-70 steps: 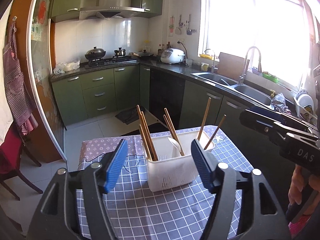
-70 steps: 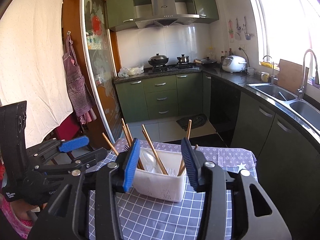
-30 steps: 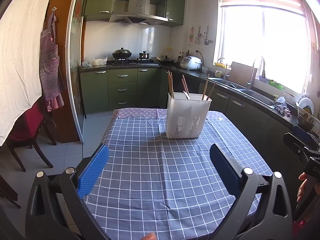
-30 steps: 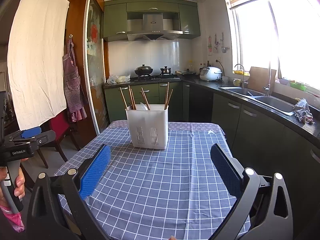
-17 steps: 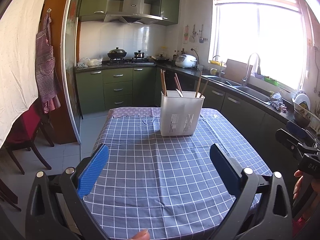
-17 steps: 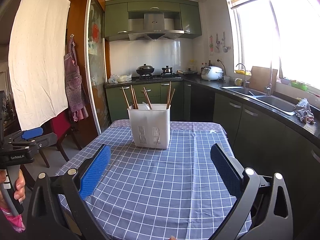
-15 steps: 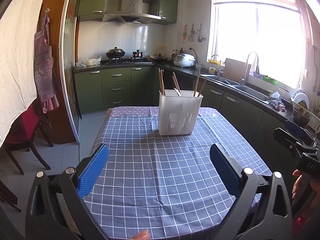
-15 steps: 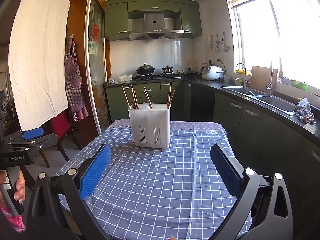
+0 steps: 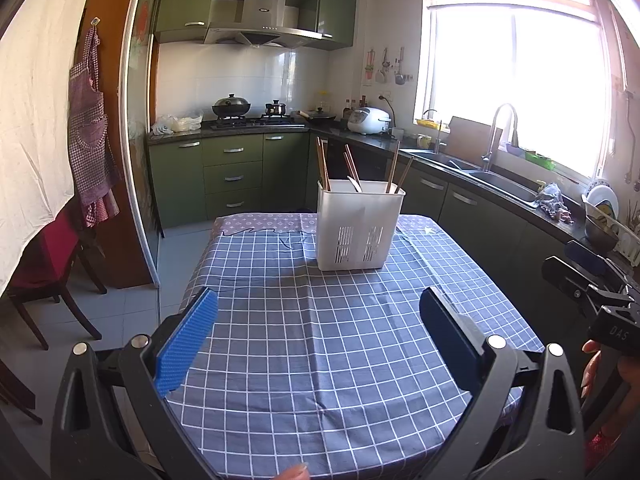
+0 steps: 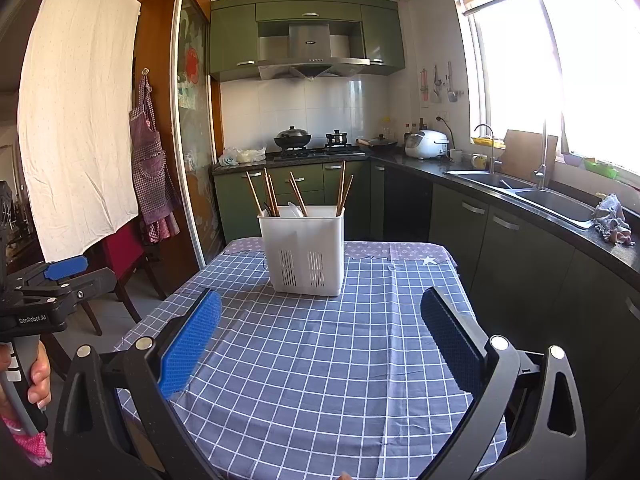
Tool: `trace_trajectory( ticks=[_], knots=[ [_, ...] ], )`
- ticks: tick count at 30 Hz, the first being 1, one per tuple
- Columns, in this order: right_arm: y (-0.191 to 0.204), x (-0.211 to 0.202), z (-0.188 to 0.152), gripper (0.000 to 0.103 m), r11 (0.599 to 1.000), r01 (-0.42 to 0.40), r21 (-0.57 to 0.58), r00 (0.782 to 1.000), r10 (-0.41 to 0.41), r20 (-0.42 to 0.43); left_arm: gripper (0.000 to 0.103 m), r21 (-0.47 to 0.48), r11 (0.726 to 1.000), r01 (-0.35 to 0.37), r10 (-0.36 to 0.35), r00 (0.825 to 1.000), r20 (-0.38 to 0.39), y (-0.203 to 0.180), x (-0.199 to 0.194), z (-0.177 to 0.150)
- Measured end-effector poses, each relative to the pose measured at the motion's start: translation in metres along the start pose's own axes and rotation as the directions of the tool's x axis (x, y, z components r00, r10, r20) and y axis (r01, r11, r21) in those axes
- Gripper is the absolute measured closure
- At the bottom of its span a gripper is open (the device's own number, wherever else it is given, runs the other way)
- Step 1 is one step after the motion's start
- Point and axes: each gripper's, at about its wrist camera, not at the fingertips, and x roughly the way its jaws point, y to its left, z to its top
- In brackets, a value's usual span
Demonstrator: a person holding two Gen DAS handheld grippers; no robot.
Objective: Organize utensils
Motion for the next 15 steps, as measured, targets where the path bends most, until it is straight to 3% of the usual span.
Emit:
trace_trajectory(
  ticks=[15],
  knots=[
    [0.0003,0.0022,0.0003,0.005,1.0,-0.007,0.004,1.0,0.007,-0.001,0.007,-0.004,1.0,-0.003,0.003,1.0,-0.006,0.0007,0.0016,-0.0014]
  ],
)
